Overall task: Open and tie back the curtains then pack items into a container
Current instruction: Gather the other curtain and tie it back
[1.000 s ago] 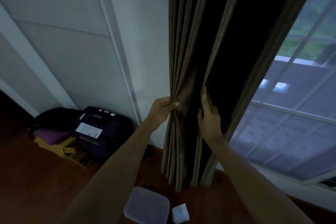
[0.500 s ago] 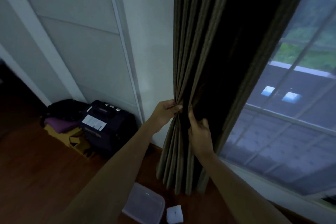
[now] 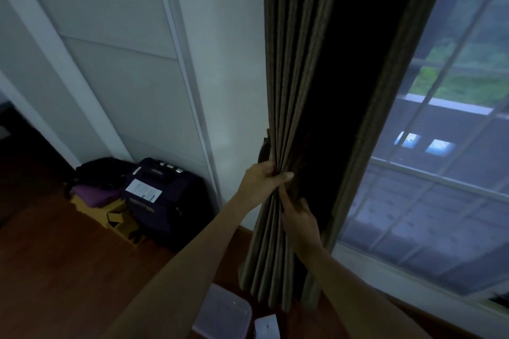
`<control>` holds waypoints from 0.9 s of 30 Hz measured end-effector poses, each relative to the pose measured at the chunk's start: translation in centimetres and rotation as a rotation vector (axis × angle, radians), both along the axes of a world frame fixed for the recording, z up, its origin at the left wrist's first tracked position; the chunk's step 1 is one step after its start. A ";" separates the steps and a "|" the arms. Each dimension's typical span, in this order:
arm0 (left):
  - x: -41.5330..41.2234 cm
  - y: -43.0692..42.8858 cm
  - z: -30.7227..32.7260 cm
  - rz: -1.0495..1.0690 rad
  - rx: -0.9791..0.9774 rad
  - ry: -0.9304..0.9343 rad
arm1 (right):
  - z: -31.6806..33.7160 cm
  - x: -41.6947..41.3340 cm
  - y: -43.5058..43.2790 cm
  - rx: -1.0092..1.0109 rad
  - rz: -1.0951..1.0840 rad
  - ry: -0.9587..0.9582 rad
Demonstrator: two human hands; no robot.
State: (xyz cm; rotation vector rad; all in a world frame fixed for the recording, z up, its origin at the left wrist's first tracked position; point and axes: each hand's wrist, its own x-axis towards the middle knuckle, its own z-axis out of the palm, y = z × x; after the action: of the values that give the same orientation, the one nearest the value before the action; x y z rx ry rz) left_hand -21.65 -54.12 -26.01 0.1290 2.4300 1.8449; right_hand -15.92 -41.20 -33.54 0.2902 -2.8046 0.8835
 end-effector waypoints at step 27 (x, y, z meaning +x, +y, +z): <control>-0.7 -0.2 -1.2 0.000 0.216 -0.002 | 1.9 0.5 2.8 -0.087 -0.108 0.157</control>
State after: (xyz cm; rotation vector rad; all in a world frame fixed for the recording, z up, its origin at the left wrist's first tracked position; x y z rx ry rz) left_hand -22.36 -54.32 -27.21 0.1409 2.2219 2.1017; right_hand -15.40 -38.43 -31.61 0.1851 -2.6031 0.9138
